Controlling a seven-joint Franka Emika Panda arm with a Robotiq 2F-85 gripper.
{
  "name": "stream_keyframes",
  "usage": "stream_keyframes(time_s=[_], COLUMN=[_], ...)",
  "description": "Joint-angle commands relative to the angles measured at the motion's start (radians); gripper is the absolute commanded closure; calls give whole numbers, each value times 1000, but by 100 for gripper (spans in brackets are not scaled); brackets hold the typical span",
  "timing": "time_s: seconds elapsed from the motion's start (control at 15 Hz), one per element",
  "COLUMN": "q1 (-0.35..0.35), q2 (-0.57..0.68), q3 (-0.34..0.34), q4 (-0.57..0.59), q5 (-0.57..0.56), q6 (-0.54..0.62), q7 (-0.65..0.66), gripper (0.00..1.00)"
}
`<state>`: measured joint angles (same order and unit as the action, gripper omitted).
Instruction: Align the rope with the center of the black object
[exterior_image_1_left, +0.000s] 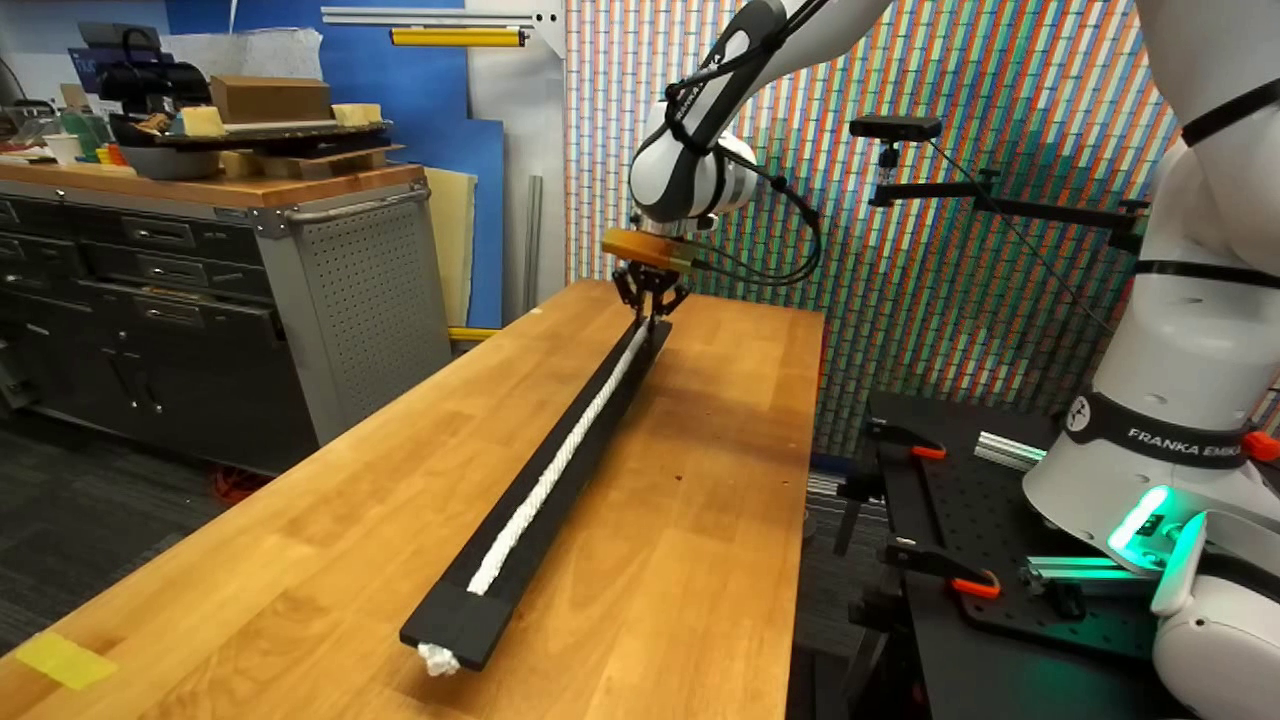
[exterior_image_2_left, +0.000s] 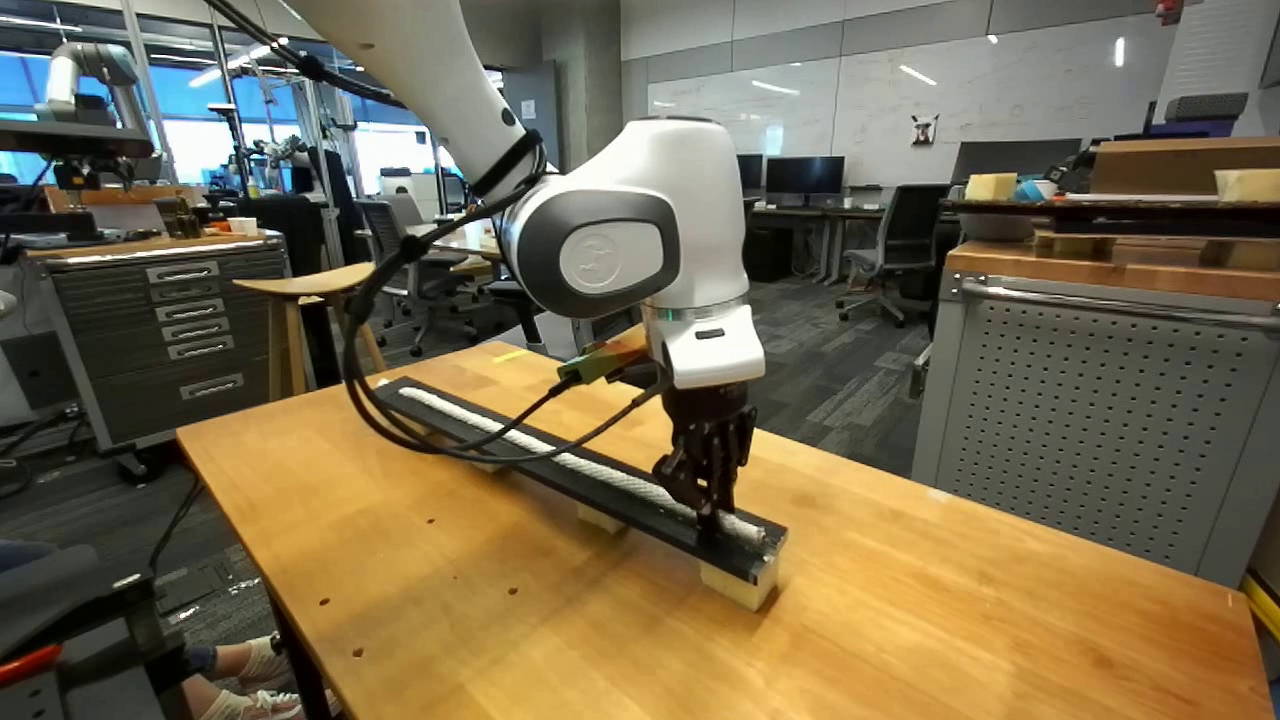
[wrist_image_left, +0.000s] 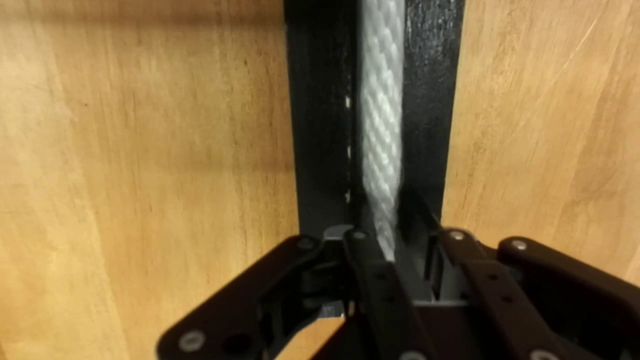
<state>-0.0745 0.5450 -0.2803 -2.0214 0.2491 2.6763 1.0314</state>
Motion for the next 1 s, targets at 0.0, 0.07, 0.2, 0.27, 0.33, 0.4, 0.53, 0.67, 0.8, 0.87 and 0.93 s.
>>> stream_keyframes(time_s=[0.0, 0.07, 0.2, 0.27, 0.33, 0.4, 0.53, 0.67, 0.8, 0.87, 0.93], q1=[-8, -11, -11, -10, -8, -7, 4, 15, 33, 45, 57], q2=[-11, -14, -18, -21, -25, -28, -36, -52, -89, -112, -134], q3=[3, 6, 5, 4, 2, 3, -1, 2, 6, 6, 7], q4=[3, 1, -2, -4, -6, -8, -13, -20, -43, -56, -69], q5=[-25, -25, -27, -27, -29, -30, -42, -66, -101, -123, -147], q6=[-6, -5, -4, -1, 0, -1, -1, -10, -11, -12, -15], q7=[-15, -20, -25, -26, -27, -31, -35, -54, -79, -94, -109], gripper=[43, 34, 19, 12, 3, 0, 0, 0, 0, 0, 0])
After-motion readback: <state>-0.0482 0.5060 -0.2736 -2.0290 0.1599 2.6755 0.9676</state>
